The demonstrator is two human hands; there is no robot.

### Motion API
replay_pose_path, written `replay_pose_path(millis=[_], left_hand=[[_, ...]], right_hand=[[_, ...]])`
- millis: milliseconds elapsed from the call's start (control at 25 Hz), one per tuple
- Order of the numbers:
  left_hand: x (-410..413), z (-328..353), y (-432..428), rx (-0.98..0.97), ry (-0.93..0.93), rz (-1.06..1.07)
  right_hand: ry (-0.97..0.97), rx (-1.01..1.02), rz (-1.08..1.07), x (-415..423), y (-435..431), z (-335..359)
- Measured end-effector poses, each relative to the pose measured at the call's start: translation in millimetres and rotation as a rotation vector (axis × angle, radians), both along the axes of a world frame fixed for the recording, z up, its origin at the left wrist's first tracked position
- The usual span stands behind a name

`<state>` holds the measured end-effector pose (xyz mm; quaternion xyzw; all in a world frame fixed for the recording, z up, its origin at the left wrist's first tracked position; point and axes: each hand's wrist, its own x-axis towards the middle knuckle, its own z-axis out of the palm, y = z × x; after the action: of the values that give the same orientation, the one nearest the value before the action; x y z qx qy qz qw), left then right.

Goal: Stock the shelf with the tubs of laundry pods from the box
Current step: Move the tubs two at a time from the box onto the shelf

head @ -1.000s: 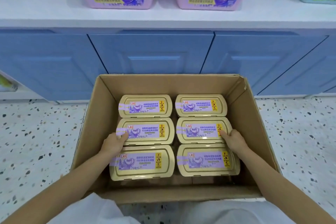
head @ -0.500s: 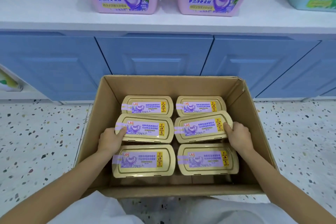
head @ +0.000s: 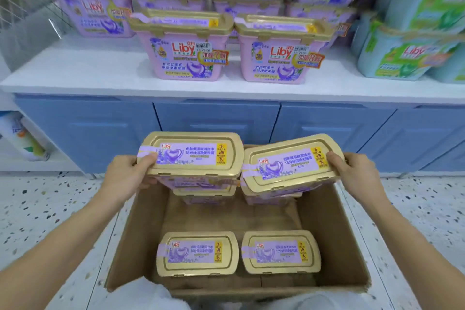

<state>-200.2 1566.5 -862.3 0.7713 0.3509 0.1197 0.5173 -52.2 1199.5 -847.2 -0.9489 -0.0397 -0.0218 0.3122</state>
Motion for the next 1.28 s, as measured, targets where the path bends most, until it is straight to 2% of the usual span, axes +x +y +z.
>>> replay_pose_path(millis=[160, 400, 560, 800, 1040, 1280], left_hand=[[17.1, 68.3, 14.4, 0.025, -0.171, 0.019], [43.3, 174.0, 47.5, 0.147, -0.321, 0.037], [66.9, 237.2, 58.3, 0.182, -0.389, 0.060], [114.5, 263.0, 64.6, 0.202, -0.340, 0.060], [151.5, 259.9, 79.1, 0.230, -0.236, 0.085], [169.5, 259.5, 85.8, 0.224, -0.215, 0.134]], right_hand=[[-0.147, 0.090, -0.018, 17.0, 12.3, 65.5], [-0.386, 0.150, -0.031, 57.8, 22.7, 181.3], [-0.449, 0.169, -0.073, 90.2, 35.2, 238.4], [-0.359, 0.155, -0.090, 134.5, 70.0, 251.7], [-0.254, 0.187, -0.094, 162.3, 88.4, 246.2], [-0.147, 0.190, -0.090, 181.9, 97.2, 242.2]])
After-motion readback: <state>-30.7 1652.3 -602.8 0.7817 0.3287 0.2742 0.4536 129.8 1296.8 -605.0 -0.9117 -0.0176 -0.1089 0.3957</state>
